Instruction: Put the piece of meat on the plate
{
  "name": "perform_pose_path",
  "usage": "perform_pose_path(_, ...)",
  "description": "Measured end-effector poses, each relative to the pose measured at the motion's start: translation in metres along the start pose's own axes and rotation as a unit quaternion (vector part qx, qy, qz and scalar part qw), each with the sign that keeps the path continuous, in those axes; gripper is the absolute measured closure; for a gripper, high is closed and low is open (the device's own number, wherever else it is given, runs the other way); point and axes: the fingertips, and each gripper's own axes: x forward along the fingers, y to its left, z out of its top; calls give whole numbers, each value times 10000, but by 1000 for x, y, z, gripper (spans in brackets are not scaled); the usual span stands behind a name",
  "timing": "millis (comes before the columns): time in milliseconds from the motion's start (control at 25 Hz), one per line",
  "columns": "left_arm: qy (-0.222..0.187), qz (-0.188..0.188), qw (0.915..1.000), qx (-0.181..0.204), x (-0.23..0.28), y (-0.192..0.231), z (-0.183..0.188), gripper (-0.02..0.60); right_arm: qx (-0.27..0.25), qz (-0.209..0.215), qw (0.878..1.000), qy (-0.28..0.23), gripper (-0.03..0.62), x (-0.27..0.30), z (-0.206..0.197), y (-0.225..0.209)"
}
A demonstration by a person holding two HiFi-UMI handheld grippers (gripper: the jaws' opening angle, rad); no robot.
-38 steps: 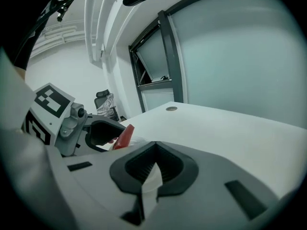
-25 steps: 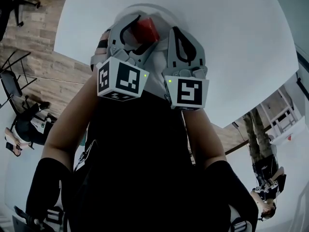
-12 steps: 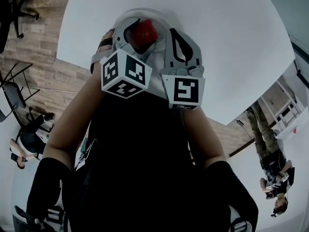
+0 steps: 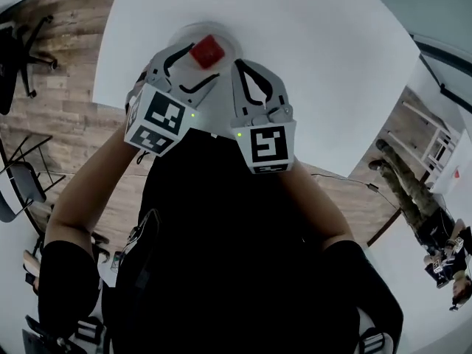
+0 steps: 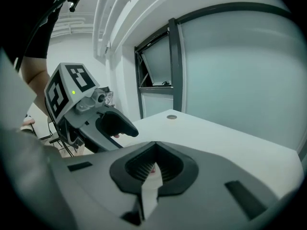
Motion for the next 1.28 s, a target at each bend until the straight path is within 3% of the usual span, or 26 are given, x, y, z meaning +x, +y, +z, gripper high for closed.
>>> perform_pose_path(120,-736,326,9968,-7,-28,5,25,265,-156,-88,9995,-245,591,-11,17,1)
perform_pose_path(240,-1216,828,9887,-276,-56,10,40,271,-317,-252,9980,-475,592,-22,39,-2)
perform_pose_path(280,-1398,1028,9843,-336,-66,11,46,351,-356,-319,9972,-580,591,-26,48,-3)
perform_pose_path(400,-1938,1558,9680,-354,-98,12,65,437,-440,-561,9928,-958,591,-41,75,-10)
perform_pose_path(560,-2712,2237,9357,-290,-148,13,92,578,-384,-733,9873,-1353,591,-67,105,-11)
perform_pose_path(640,-3016,2240,9259,-388,-168,11,105,578,-361,-709,9838,-1605,591,-84,122,-7)
perform_pose_path(880,-3581,2105,9093,-259,-201,5,123,578,-360,-563,9739,-2171,592,-112,162,25)
perform_pose_path(1280,-3729,2207,9012,6,-217,11,123,578,-668,-627,9670,-2378,592,-107,172,52)
